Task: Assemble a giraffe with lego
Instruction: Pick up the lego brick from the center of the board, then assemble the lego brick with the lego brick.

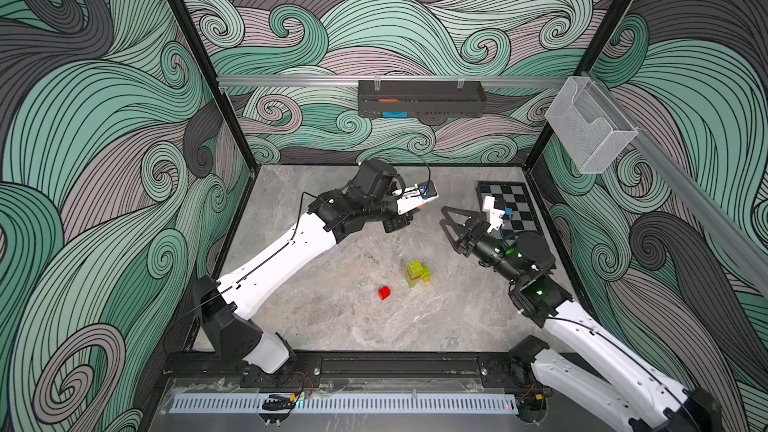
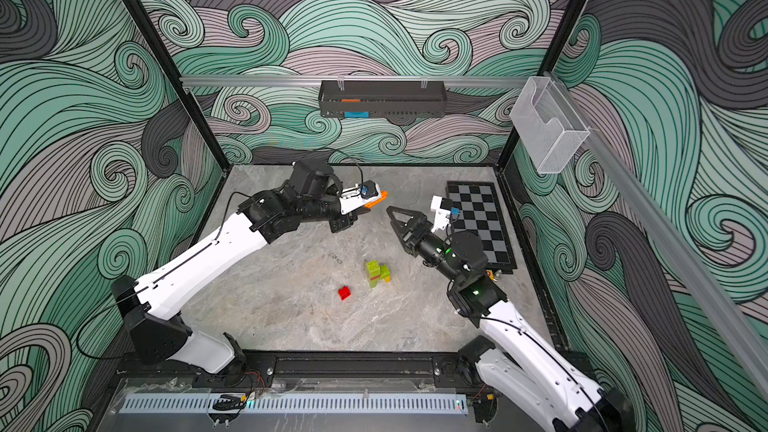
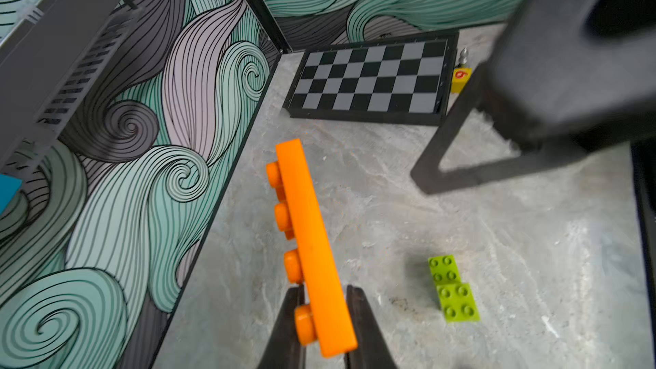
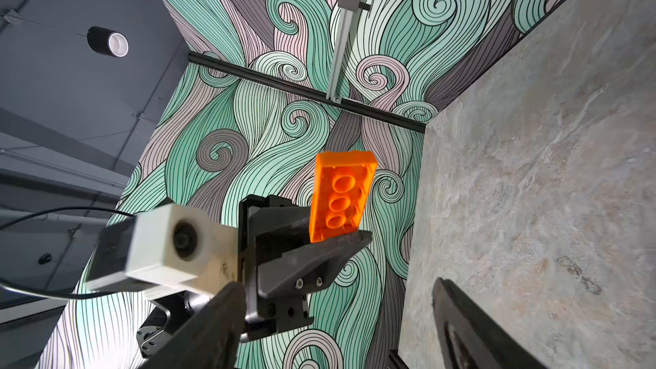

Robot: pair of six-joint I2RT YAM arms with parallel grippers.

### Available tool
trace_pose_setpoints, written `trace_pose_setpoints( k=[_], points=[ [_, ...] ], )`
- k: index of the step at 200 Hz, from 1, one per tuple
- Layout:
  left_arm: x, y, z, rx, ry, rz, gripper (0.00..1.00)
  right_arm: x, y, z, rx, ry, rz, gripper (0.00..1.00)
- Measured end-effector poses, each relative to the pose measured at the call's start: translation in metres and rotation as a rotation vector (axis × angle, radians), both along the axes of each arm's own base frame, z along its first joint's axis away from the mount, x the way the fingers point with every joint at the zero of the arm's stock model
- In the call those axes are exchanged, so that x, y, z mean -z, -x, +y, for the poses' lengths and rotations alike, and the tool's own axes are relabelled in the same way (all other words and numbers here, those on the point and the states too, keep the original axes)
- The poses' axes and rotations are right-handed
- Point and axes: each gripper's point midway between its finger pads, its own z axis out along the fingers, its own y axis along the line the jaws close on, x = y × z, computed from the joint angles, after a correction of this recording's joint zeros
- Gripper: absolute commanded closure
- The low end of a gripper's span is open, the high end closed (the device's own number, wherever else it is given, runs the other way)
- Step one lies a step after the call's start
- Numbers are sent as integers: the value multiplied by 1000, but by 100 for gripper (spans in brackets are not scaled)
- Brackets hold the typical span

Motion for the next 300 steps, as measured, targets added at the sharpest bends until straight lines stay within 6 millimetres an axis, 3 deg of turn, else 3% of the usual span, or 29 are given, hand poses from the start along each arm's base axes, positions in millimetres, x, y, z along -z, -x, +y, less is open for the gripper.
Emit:
trace_pose_setpoints(
  k=[30, 53, 86, 106, 151, 155, 163, 169, 174, 179, 233, 276, 300],
  points=[
    [10, 13, 28, 100, -166, -203, 100, 2, 6, -17, -39, 130, -56, 2],
    [23, 24, 39, 236, -282, -406, 100, -3, 5, -13, -133, 266, -91, 8],
    [73, 45, 43, 460, -401, -697, 100, -14, 5, 6, -308, 372, -75, 20],
    [107, 53, 41, 561, -447, -771, 100, 7, 10, 8, -362, 402, 1, 23],
    [140, 49, 25, 571, -486, -917, 100, 68, 32, 6, -421, 474, 180, 26],
    [142, 50, 24, 569, -489, -922, 95, 73, 34, 7, -427, 486, 194, 26],
    [143, 52, 22, 562, -492, -933, 82, 81, 36, 8, -436, 506, 213, 26],
    [143, 53, 20, 555, -492, -941, 79, 86, 37, 9, -443, 521, 227, 27],
    [141, 53, 18, 544, -496, -947, 84, 91, 37, 10, -449, 536, 238, 27],
    [140, 53, 16, 530, -495, -949, 100, 96, 37, 12, -456, 547, 249, 27],
    [143, 54, 26, 427, -578, -920, 100, 141, 37, 24, -513, 664, 344, 28],
    [138, 50, 36, 326, -572, -884, 100, 154, 35, 27, -524, 707, 360, 28],
    [148, 56, 36, 316, -557, -860, 100, 157, 30, 28, -520, 712, 352, 29]
  ],
)
